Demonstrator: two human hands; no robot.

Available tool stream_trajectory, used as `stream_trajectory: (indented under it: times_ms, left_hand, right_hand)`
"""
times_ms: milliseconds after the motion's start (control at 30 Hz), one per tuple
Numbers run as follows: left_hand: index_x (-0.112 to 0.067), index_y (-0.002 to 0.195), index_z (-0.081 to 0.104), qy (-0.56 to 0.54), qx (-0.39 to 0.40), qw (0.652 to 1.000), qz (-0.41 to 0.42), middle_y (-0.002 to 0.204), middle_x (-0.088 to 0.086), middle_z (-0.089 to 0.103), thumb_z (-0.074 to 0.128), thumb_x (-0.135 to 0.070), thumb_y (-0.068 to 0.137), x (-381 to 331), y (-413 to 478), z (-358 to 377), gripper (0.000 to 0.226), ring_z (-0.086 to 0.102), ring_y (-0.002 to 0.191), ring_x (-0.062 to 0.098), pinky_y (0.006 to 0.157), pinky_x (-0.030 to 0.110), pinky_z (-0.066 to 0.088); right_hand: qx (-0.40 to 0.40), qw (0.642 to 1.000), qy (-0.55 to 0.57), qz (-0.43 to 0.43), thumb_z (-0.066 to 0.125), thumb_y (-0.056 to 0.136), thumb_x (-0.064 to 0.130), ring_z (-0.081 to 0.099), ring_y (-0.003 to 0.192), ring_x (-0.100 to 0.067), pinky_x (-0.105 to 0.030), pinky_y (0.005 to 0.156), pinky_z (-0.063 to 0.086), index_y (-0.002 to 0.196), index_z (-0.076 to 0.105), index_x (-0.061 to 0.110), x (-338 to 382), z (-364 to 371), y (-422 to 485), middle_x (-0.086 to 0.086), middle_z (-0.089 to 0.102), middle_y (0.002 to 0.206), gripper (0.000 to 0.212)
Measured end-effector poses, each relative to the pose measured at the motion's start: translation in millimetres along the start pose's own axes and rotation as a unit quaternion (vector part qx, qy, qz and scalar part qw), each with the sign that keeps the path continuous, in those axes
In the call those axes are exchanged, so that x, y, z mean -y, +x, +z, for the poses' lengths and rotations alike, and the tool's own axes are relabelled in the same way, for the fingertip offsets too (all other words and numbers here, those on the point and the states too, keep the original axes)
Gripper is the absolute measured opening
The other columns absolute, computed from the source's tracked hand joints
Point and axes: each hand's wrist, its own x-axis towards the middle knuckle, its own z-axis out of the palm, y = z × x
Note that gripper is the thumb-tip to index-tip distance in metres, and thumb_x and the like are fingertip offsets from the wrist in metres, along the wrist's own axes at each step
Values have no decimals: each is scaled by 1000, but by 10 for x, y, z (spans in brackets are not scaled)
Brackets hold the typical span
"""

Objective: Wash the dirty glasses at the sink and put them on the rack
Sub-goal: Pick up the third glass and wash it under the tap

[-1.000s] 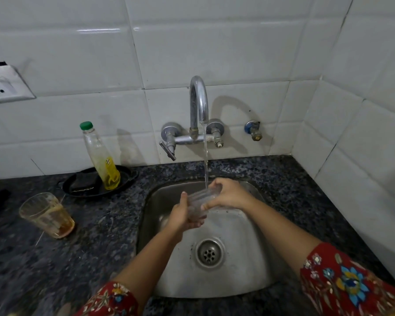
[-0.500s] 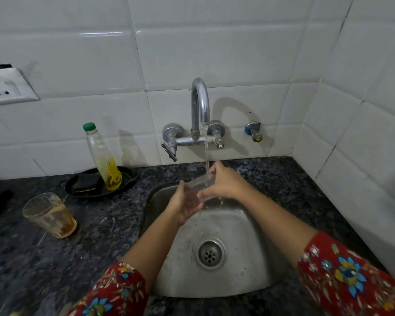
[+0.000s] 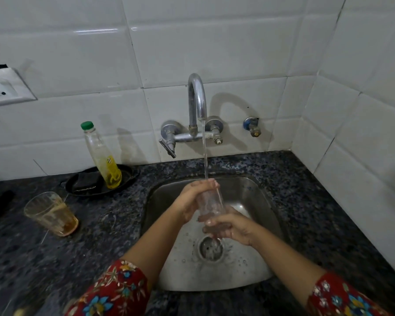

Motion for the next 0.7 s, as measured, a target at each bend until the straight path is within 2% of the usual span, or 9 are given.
stream_trajectory:
  times_ms: [67, 133, 200, 267, 367, 433, 533, 633, 700]
  left_hand:
    - [-12, 102, 69, 58, -88, 994, 32, 93, 2, 72, 83, -15, 72, -21, -15, 91, 33, 68, 90, 17, 71, 21, 54]
    - [-14, 107, 65, 88, -98, 990, 47, 98, 2, 72, 82, -17, 74, -36, -30, 142, 37, 69, 90, 14, 69, 18, 52]
    - [-20, 110, 65, 80, -58, 995, 31, 104, -4, 71, 71, -32, 85, -114, -110, 162, 29, 67, 87, 6, 71, 18, 47]
    - [-25, 110, 64, 80, -89, 992, 31, 108, -11, 68, 52, -46, 94, -167, -156, 116, 28, 62, 93, 3, 76, 20, 37]
    - [-15, 121, 59, 43, -236, 967, 86, 118, 0, 64, 49, -36, 99, -160, -101, 5, 32, 59, 103, 13, 80, 22, 42]
    - [-13, 133, 53, 32, -289, 949, 117, 134, 5, 57, 47, -29, 101, -175, -70, -53, 36, 55, 117, 19, 100, 31, 43]
    - [-13, 148, 35, 56, -300, 936, 176, 151, 2, 39, 45, -24, 102, -291, -23, -118, 47, 38, 139, 19, 112, 28, 29]
    - [-18, 154, 20, 115, -295, 927, 203, 160, 1, 21, 46, -25, 101, -416, 50, -158, 59, 23, 146, 17, 119, 35, 21]
    - [-21, 155, 12, 152, -287, 922, 212, 162, 0, 14, 47, -27, 101, -486, 97, -175, 65, 17, 148, 17, 121, 38, 18]
  right_hand:
    - [-137, 979, -142, -54, 83, 65, 23, 65, 92, -17, -38, 82, 57, 117, 52, 19, 11, 69, 106, 0, 66, 107, 61]
    - [-195, 959, -188, -85, 86, 59, 32, 62, 98, -12, -34, 87, 53, 120, 47, 26, 7, 118, 169, 7, 63, 109, 73]
    - [-171, 975, -113, -84, 85, 65, 21, 62, 99, -14, -31, 82, 53, 119, 49, 23, 16, 109, 190, 4, 63, 111, 65]
    - [-173, 981, -57, -72, 83, 67, 11, 62, 99, -16, -31, 70, 54, 117, 51, 18, 72, 85, 222, 1, 64, 112, 60]
    - [-186, 977, -58, -90, 80, 67, 1, 60, 96, -14, -26, 64, 47, 118, 50, 15, 215, 180, 280, 0, 63, 109, 61]
    - [-156, 982, -64, -86, 80, 65, -2, 60, 97, -15, -29, 72, 52, 117, 51, 15, 210, 266, 284, 1, 63, 105, 61]
    - [-140, 985, -75, -68, 84, 59, 1, 61, 95, -16, -29, 66, 51, 112, 57, 16, 86, 253, 248, -3, 65, 108, 61]
    - [-185, 980, -33, -63, 82, 62, 1, 61, 93, -17, -27, 64, 47, 113, 57, 17, 118, 169, 281, -2, 64, 111, 59]
    - [-174, 982, -34, -63, 82, 62, 2, 62, 94, -18, -29, 68, 49, 112, 57, 19, 149, 189, 298, -1, 65, 110, 58]
